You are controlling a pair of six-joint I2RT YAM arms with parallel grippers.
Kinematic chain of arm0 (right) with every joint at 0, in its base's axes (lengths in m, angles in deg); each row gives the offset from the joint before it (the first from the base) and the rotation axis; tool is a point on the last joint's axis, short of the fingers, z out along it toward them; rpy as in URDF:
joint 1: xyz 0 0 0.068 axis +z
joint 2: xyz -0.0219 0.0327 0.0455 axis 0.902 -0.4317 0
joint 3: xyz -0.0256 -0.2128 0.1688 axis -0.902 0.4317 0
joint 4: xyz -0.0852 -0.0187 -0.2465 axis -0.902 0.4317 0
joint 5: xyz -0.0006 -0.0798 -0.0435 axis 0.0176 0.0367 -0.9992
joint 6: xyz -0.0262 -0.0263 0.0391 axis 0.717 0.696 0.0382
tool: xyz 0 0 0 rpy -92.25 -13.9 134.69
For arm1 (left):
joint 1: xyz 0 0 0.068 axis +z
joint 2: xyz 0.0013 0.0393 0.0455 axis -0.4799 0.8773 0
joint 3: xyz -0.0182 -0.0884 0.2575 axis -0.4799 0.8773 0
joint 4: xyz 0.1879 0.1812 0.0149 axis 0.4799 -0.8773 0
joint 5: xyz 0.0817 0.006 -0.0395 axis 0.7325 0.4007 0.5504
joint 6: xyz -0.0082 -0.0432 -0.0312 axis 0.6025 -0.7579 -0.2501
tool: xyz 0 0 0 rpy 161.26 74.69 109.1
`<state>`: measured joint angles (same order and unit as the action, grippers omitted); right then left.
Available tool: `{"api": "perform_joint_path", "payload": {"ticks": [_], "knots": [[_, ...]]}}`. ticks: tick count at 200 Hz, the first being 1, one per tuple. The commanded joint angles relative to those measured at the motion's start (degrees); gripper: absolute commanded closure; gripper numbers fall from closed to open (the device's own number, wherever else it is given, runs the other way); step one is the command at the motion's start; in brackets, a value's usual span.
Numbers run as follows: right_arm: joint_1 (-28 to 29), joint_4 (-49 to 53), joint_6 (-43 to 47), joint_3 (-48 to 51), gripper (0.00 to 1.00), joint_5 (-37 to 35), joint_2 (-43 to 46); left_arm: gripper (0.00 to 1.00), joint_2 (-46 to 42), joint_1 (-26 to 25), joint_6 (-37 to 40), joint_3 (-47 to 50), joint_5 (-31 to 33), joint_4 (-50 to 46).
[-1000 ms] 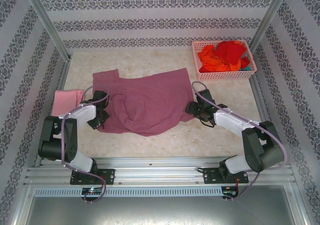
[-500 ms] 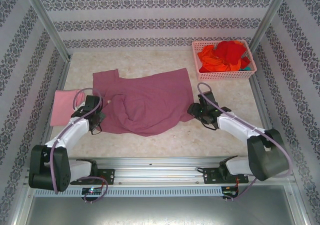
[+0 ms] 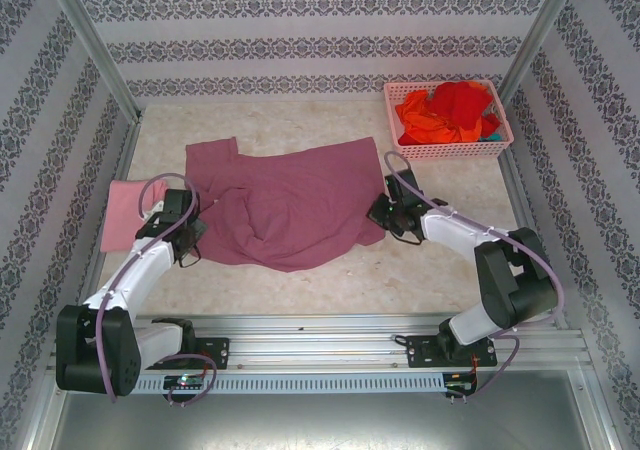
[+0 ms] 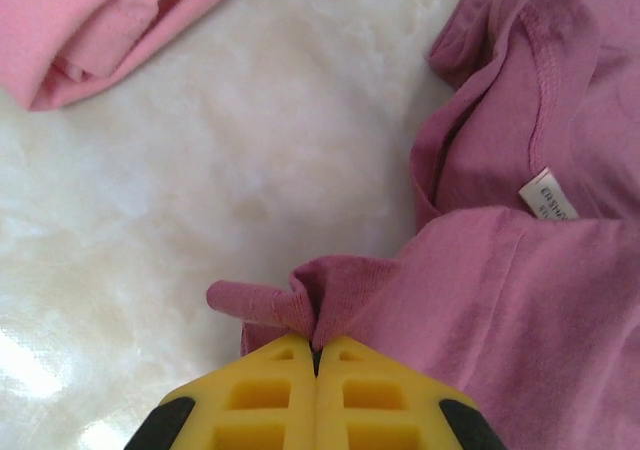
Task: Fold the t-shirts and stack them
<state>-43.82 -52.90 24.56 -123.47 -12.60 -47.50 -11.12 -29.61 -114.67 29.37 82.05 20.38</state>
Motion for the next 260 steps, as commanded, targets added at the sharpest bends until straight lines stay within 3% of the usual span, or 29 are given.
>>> {"api": "perform_joint_path", "payload": {"ticks": [1,37,61,75,93,111,134,188,217,241,260], "knots": [[0.91,3.82,3.08,-6.61,1.0,-3.52,-0.97,1.0,1.72,2.25,0.85,-4.61,1.16,-0.59],[0.85,6.84,5.24,-14.59,1.0,-2.88,-6.9,1.0,7.77,4.53,2.58,-10.8,0.16,0.18],[2.3,5.77,5.16,-12.04,0.53,-1.51,-4.78,1.0,9.8,4.62,2.45,-12.55,-0.84,0.72],[3.58,6.1,4.44,-8.25,0.45,-1.79,-1.99,1.0,10.09,4.62,2.0,-11.86,-1.35,1.79],[5.67,5.96,1.48,-1.31,0.43,-2.98,1.96,1.0,10.26,4.62,1.64,-10.88,-1.95,2.53],[7.59,5.27,-2.15,4.63,0.44,-3.18,4.64,1.0,10.04,4.62,1.55,-9.91,-2.34,2.99],[9.6,2.77,-5.52,8.97,0.59,-2.42,5.1,1.0,9.75,4.71,1.48,-8.77,-2.0,3.77],[10.44,0.29,-5.82,5.61,0.63,-0.74,-0.14,1.0,10.65,4.8,1.47,-8.57,-3.58,4.62],[9.77,0.74,-4.9,4.05,0.77,-0.02,-2.97,1.0,9.76,4.8,1.37,-7.71,-3.59,4.58],[8.7,1.02,-4.25,3.33,1.0,0.33,-3.08,1.0,8.93,4.8,1.39,-7.13,-3.49,4.4],[8.27,1.7,-3.59,2.85,1.0,-0.44,-0.6,1.0,8.53,4.88,1.63,-7.39,-3.45,3.81]]}}
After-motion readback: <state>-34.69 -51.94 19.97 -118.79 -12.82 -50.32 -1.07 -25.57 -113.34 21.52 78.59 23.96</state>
